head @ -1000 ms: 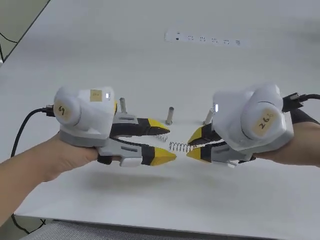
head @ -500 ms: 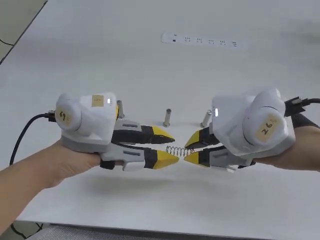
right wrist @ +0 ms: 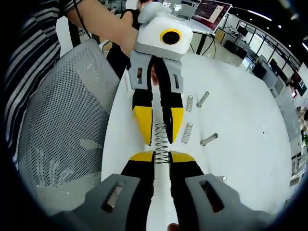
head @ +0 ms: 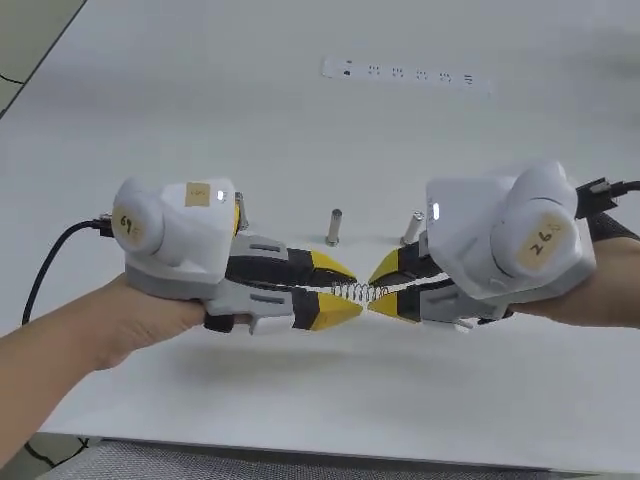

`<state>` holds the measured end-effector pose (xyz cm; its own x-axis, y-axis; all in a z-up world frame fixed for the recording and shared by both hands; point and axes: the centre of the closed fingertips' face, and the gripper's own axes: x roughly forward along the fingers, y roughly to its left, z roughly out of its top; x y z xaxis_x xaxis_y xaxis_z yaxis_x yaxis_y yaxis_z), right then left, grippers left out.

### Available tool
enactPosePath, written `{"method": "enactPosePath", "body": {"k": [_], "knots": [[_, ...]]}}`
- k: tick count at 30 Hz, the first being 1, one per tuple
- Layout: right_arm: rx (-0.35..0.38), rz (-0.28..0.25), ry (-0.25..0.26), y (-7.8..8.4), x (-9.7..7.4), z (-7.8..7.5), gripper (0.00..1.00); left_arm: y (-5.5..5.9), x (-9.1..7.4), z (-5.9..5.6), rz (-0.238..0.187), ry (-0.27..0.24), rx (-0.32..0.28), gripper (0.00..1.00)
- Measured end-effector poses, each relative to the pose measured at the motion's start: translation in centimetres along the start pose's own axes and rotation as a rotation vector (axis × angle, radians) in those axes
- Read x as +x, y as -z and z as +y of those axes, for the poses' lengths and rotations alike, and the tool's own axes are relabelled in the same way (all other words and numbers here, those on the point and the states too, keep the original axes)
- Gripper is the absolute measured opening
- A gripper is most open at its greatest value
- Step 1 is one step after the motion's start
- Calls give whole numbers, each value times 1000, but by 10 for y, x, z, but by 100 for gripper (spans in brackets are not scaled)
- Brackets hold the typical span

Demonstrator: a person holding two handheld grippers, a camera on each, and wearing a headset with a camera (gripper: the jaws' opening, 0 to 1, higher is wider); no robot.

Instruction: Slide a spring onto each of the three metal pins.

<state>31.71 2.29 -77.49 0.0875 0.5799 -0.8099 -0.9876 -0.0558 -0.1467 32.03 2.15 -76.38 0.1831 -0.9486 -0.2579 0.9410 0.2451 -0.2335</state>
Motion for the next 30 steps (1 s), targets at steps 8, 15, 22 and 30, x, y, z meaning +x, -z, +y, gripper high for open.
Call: {"method": "enactPosePath", "body": {"k": [8, 15, 22, 30], "knots": [[0, 5, -4, 1, -1, 2, 13, -1, 1, -3, -5, 7, -2, 11], [-4, 8, -8, 1, -1, 4, 13, -2, 0, -5, -10, 8, -4, 10], [-2, 4, -9, 0, -1, 4, 13, -3, -1, -6, -13, 13, -7, 9], [15, -17, -13, 0, 0, 7, 13, -1, -2, -8, -4, 28, -11, 8]]}}
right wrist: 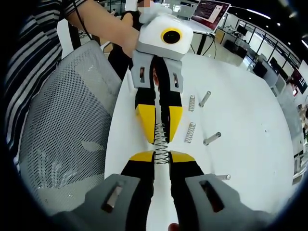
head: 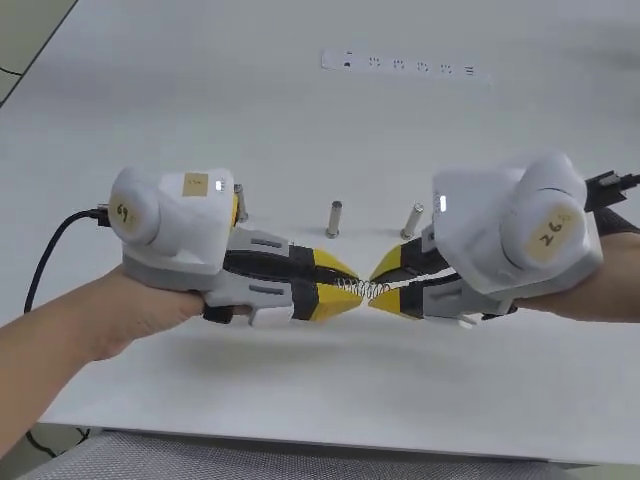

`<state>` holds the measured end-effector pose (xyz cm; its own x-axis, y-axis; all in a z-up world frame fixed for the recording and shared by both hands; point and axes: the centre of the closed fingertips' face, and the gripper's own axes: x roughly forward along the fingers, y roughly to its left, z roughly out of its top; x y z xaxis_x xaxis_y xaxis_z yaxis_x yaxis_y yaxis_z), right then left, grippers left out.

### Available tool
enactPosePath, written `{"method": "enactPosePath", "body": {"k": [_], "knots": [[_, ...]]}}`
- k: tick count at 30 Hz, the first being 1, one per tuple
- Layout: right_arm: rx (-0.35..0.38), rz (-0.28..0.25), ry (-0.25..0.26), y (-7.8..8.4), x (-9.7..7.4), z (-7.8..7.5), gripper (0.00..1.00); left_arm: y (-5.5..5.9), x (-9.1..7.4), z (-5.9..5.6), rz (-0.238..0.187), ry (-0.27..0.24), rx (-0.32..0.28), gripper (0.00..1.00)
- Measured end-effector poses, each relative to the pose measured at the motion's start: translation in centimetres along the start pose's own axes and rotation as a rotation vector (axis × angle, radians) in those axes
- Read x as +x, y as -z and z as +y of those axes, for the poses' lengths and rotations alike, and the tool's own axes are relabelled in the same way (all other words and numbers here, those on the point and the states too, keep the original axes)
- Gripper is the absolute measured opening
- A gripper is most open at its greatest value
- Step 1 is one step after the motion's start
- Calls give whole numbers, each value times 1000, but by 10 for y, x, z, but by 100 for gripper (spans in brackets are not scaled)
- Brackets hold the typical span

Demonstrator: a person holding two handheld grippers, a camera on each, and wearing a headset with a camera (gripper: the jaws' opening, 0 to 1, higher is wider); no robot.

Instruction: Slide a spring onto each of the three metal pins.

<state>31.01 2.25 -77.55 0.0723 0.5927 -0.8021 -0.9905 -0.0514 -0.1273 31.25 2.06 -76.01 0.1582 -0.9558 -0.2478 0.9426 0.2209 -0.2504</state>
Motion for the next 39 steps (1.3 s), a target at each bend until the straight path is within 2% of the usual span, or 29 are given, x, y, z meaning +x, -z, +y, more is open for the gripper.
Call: {"method": "enactPosePath", "body": {"k": [8, 12, 21, 39], "knots": [[47, -45, -5, 0, -3, 1, 13, -1, 0, -2, 1, 17, -8, 8], [48, -36, -12, 5, -4, 2, 14, -1, 1, -3, 7, 20, -8, 8], [69, -59, -13, 7, -6, 2, 14, -3, 0, -3, 7, 27, -9, 8], [-11, -77, -11, 2, -10, 4, 12, 0, -1, -6, 15, 42, -35, 7]]}}
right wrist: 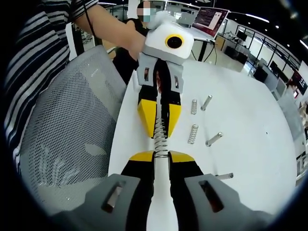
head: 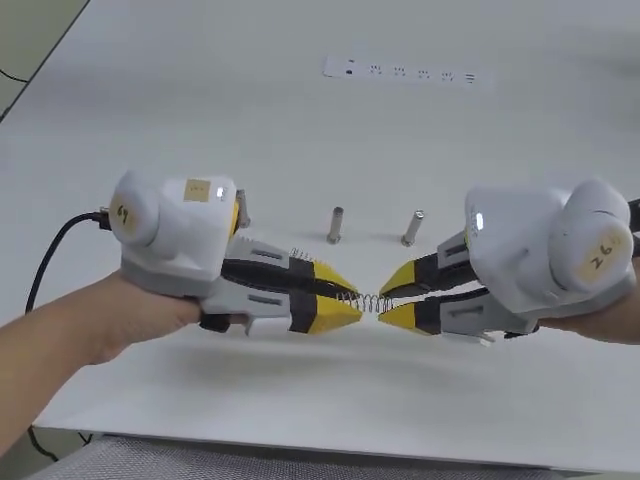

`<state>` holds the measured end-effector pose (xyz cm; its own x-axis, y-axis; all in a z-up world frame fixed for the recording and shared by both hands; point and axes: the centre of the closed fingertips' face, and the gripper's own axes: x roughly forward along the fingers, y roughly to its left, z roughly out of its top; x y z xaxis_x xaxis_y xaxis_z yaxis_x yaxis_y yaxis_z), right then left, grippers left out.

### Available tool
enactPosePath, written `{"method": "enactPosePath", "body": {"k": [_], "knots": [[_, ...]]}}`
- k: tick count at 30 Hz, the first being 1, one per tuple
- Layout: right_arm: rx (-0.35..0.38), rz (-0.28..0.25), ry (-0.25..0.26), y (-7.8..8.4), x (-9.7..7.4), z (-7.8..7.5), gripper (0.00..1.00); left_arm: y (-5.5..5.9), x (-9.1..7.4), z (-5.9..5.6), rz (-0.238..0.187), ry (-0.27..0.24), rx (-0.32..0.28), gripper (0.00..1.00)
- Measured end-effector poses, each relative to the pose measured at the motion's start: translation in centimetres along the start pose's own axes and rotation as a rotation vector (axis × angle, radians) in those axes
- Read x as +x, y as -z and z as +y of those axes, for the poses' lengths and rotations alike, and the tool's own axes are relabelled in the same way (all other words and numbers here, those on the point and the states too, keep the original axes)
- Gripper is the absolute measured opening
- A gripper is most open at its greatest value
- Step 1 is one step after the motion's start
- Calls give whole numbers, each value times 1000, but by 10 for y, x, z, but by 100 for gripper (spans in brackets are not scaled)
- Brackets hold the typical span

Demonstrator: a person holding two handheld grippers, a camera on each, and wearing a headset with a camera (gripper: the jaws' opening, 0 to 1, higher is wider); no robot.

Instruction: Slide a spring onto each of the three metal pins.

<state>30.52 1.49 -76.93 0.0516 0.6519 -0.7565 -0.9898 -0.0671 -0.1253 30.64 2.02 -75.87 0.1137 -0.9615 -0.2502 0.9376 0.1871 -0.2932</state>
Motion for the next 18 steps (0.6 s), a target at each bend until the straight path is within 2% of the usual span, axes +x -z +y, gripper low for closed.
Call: {"method": "enactPosePath", "body": {"k": [3, 10, 18], "knots": [[-10, -15, 1, -4, -2, -1, 12, 7, 0, 3, 24, -7, 2, 7], [-16, -47, -9, -14, -5, -1, 12, 12, -1, 4, 50, -12, 15, 7], [19, -103, -17, -25, -9, -2, 12, 12, -3, 7, 47, -24, 19, 8]]}}
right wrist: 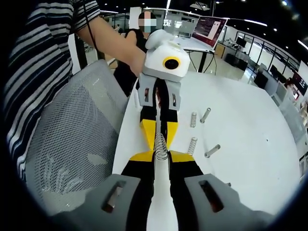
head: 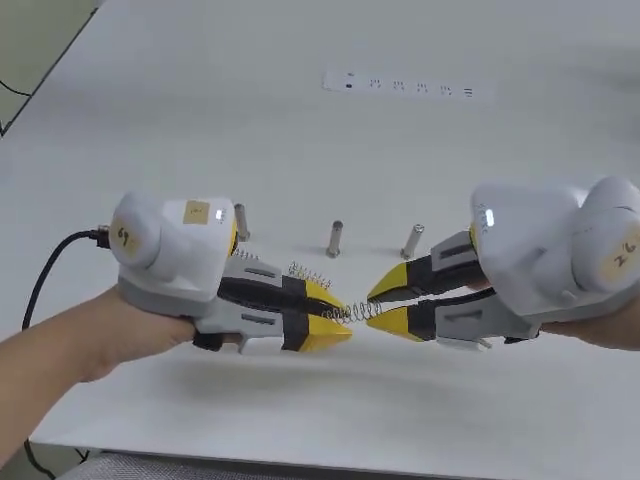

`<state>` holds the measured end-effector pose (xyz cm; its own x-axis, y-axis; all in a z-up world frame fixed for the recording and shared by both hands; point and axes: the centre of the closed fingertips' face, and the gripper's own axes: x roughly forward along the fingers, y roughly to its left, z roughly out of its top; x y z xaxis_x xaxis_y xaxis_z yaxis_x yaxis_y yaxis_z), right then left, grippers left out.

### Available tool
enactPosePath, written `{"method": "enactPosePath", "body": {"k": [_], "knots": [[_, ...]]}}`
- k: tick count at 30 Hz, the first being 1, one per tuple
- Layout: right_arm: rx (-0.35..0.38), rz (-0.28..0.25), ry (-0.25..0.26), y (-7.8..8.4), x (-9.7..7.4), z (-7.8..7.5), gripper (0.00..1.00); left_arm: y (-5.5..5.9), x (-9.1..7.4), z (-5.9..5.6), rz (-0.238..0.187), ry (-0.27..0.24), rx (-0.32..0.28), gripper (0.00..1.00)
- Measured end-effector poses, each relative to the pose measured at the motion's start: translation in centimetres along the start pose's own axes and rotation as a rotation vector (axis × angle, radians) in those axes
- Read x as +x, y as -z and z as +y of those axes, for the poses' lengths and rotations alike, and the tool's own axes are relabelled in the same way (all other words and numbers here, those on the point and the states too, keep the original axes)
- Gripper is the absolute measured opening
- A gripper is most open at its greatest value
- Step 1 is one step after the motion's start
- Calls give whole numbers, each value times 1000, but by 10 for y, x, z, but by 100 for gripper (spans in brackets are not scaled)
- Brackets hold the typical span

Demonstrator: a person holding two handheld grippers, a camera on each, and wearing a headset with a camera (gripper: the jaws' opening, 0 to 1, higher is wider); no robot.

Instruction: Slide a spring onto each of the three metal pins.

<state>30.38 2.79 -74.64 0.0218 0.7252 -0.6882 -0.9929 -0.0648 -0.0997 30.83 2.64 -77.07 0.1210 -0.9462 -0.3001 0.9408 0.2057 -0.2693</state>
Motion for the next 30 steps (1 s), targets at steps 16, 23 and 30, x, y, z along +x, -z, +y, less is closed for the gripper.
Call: {"method": "enactPosePath", "body": {"k": [16, 23, 30], "knots": [[55, -109, 16, -22, 1, -2, 12, -1, 1, -4, 9, -8, 3, 8], [35, -141, 22, -35, 7, -3, 12, -1, 5, -6, 12, 0, 12, 8], [26, -161, 39, -40, 9, -5, 12, -2, 2, -3, 5, -11, 18, 8]]}}
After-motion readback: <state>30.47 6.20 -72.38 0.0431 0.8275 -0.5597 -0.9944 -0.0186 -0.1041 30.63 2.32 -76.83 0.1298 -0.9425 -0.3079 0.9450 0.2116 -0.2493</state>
